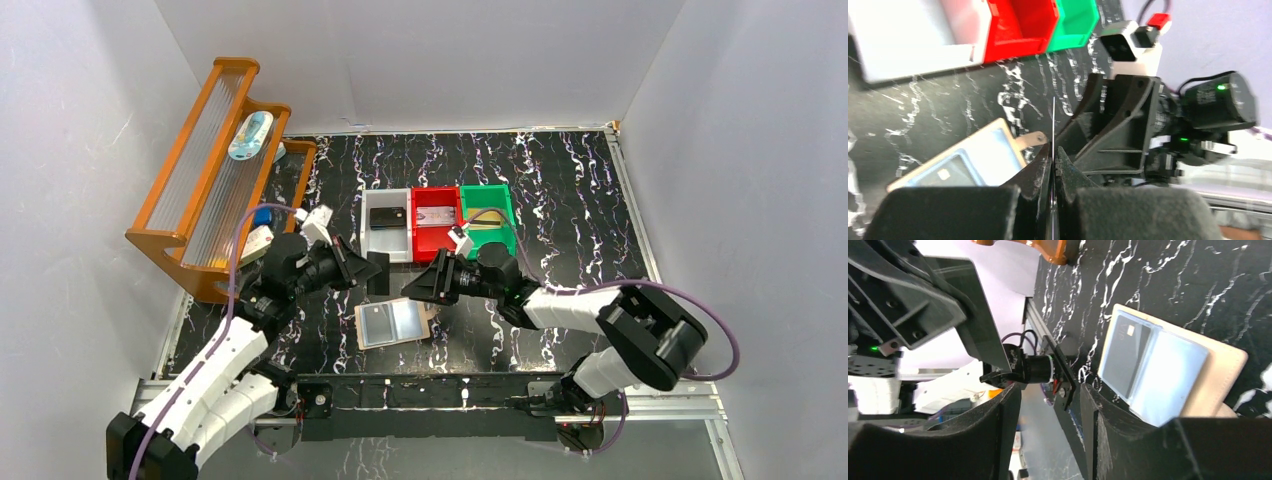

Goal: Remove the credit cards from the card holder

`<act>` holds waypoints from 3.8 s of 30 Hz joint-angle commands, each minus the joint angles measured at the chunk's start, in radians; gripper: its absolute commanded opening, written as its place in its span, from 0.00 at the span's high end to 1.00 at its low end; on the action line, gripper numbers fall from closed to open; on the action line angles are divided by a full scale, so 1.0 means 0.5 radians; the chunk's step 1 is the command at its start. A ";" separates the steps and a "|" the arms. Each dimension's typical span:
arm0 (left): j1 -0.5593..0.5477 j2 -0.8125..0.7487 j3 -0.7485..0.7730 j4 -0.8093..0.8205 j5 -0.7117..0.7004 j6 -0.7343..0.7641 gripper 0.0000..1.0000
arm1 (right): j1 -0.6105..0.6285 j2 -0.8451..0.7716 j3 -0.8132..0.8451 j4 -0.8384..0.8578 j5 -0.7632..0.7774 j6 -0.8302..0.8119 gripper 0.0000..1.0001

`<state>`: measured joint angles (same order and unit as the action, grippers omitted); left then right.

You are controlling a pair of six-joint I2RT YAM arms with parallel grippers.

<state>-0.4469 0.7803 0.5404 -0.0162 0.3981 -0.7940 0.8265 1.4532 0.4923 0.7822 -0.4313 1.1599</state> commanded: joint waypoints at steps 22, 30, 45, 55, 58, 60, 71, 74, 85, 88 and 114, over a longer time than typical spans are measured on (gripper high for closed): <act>0.007 1.303 1.058 -0.168 -0.217 2.282 1.00 | -0.018 -1.065 0.244 -1.595 1.004 -0.814 0.19; 0.001 1.600 1.153 -0.040 -0.284 2.846 1.00 | -0.021 -1.143 0.255 -1.678 1.131 -0.804 0.17; -0.002 1.993 1.275 0.173 -0.468 3.384 1.00 | -0.021 -1.118 0.353 -1.769 1.174 -0.815 0.15; -0.004 2.099 1.200 0.362 -0.558 3.527 1.00 | -0.024 -1.131 0.318 -1.762 1.186 -0.774 0.13; -0.005 2.105 1.162 0.403 -0.503 3.558 1.00 | -0.024 -1.122 0.313 -1.758 1.185 -0.771 0.13; -0.005 2.115 1.135 0.449 -0.475 3.584 1.00 | -0.024 -1.114 0.311 -1.755 1.182 -0.770 0.13; -0.005 2.218 1.082 0.585 -0.374 3.676 1.00 | -0.026 -1.103 0.294 -1.767 1.183 -0.770 0.12; -0.005 2.230 1.053 0.625 -0.369 3.692 1.00 | -0.024 -1.108 0.283 -1.767 1.191 -0.764 0.11; -0.008 2.216 1.046 0.523 -0.338 3.671 0.74 | -0.028 -1.071 0.295 -1.777 1.205 -0.782 0.09; -0.006 2.186 1.051 0.484 -0.340 3.648 0.70 | -0.027 -1.069 0.302 -1.788 1.207 -0.786 0.09; -0.007 2.158 1.055 0.391 -0.420 3.522 0.48 | -0.034 -1.062 0.310 -1.828 1.187 -0.789 0.08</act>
<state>-0.4480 1.8881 1.0748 0.2665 0.1627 0.9840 0.8169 0.9230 0.6189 -0.1352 0.1539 0.7746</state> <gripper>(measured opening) 0.498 0.915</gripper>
